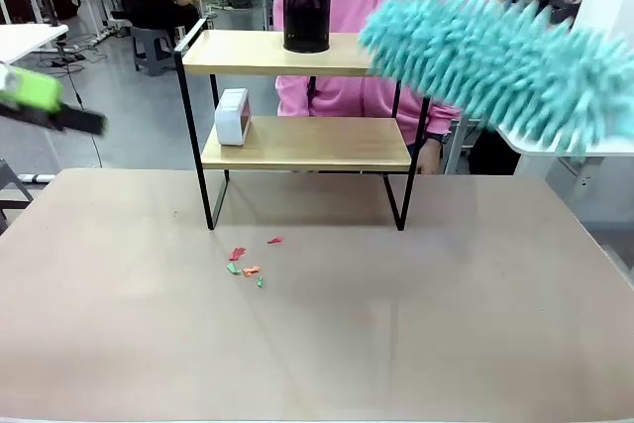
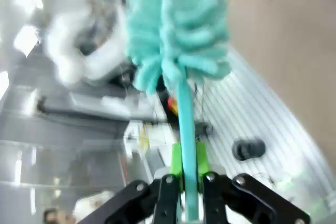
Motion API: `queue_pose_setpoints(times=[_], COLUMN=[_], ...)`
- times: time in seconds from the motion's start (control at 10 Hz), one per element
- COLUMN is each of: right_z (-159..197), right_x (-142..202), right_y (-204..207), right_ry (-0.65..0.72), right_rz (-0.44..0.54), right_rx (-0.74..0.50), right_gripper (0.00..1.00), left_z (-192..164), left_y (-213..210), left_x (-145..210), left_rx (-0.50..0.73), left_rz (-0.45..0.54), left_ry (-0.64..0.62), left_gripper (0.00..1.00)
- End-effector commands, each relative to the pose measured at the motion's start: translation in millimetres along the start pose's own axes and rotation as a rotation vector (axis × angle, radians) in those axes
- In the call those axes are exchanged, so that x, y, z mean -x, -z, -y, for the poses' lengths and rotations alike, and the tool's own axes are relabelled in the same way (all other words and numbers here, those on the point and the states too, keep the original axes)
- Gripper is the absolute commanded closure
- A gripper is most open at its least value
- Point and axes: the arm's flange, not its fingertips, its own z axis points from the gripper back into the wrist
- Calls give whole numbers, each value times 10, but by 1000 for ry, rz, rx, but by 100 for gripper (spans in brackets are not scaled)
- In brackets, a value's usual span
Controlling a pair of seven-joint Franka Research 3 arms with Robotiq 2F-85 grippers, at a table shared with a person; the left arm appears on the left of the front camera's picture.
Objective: Clean the shelf.
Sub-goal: Hand the Duster back to the human.
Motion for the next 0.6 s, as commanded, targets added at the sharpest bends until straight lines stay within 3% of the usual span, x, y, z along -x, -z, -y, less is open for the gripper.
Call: queue_pose_setpoints(times=[0.0,0.1,0.2,0.3,0.4,0.5], right_z=[185,0,0,67,26,-67], right_x=[139,0,0,69,-145,-332], right_y=[43,0,0,164,292,353], right_ry=[-234,0,0,-63,-171,-237], right_rz=[-242,0,0,-166,-291,-392], right_rx=[143,0,0,46,6,-18], right_gripper=[88,88,88,88,88,88], left_z=[-31,0,0,-68,-184,-282], left_y=[-73,0,0,76,225,370], left_x=[140,0,0,63,20,-58], left_rx=[-50,0,0,-4,-128,-139], left_rz=[-75,0,0,-43,-15,-16], left_ry=[-52,0,0,-27,-42,-42], left_gripper=[0,0,0,0,0,0])
